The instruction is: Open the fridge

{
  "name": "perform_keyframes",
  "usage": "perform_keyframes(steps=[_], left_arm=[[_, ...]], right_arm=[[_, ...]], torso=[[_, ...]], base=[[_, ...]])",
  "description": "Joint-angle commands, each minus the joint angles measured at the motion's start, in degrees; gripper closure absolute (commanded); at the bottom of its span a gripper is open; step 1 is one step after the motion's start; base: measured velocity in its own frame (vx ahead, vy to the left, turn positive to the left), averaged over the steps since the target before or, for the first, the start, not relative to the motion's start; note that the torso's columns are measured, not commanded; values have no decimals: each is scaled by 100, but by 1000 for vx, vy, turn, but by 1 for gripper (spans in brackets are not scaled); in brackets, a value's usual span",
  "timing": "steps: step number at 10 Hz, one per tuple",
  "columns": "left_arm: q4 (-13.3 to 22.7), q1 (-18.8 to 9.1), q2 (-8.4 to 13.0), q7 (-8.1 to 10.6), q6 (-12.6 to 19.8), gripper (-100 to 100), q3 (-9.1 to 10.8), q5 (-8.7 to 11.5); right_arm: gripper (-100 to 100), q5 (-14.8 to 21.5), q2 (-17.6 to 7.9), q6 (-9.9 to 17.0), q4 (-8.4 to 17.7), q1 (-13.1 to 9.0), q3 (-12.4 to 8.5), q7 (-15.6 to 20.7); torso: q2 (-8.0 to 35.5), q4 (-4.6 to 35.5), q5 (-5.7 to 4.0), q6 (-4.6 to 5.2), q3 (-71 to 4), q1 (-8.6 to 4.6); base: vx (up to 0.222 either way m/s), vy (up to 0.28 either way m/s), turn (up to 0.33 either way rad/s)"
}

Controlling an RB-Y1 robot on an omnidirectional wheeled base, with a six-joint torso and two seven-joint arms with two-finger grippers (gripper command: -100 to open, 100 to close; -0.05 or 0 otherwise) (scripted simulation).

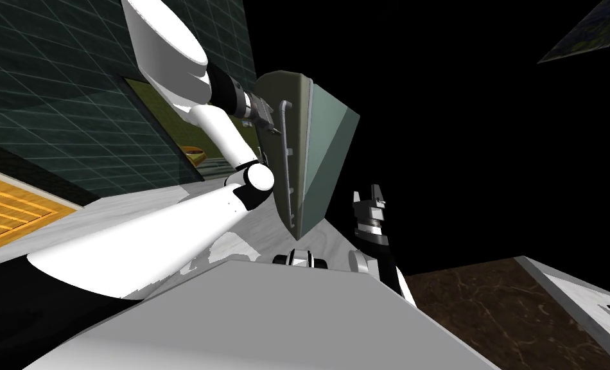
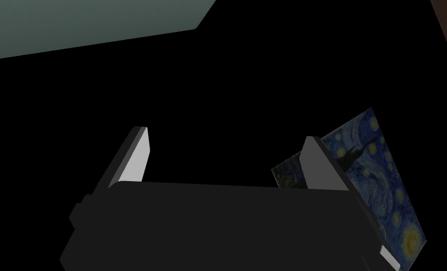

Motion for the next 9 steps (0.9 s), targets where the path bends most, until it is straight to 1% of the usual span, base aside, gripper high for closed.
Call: perform_keyframes(steps=[1, 2, 3, 4, 5, 6, 7, 8, 9], left_arm=[[288, -64, 108, -82, -246, 100, 16, 96], [423, -64, 108, -82, -246, 100, 16, 96], [605, -132, 215, -163, -495, 100, 32, 194], [769, -132, 215, -163, -495, 100, 32, 194], [844, -132, 215, -163, -495, 100, 32, 194], [1046, -199, 321, -243, -744, 100, 47, 292], [1171, -199, 321, -243, -744, 100, 47, 292], [1265, -199, 321, -243, -744, 100, 47, 292], [1486, -267, 428, -324, -994, 100, 62, 390]], right_arm=[[0, 0, 0, 0, 0, 0, 0, 0], [0, 0, -1, 0, 0, -2, -1, 0], [0, 0, -2, 0, 1, -2, -2, 0], [0, 0, -3, 1, 1, -2, -2, 0], [0, 0, -3, 1, 1, -1, -3, 0], [0, 0, -2, 0, 1, 0, -2, 0], [0, 0, -2, 0, 0, -1, -1, 0], [0, 0, -1, 0, 0, 0, -2, 0], [0, 0, -1, 0, 0, 0, -1, 0]], torso=[[-13, -13, 11, -10, -8, 16], [-19, -22, 34, -14, -13, 82], [-20, -24, 48, -22, -14, 105], [-24, -25, 46, -21, -16, 104], [-54, -34, 39, -23, -33, 78], [-78, -43, 19, -19, -50, 14], [-63, -41, 15, -11, -43, 21], [-55, -35, 23, -19, -35, 34], [-59, -36, 19, -19, -37, 18]], base=[[-53, 156, -159], [-124, 224, -113], [-163, 282, -179], [-110, 294, -87], [-54, 155, 26], [-101, 189, -167], [-98, 195, -97], [-51, 86, 18], [-122, 210, -140]])
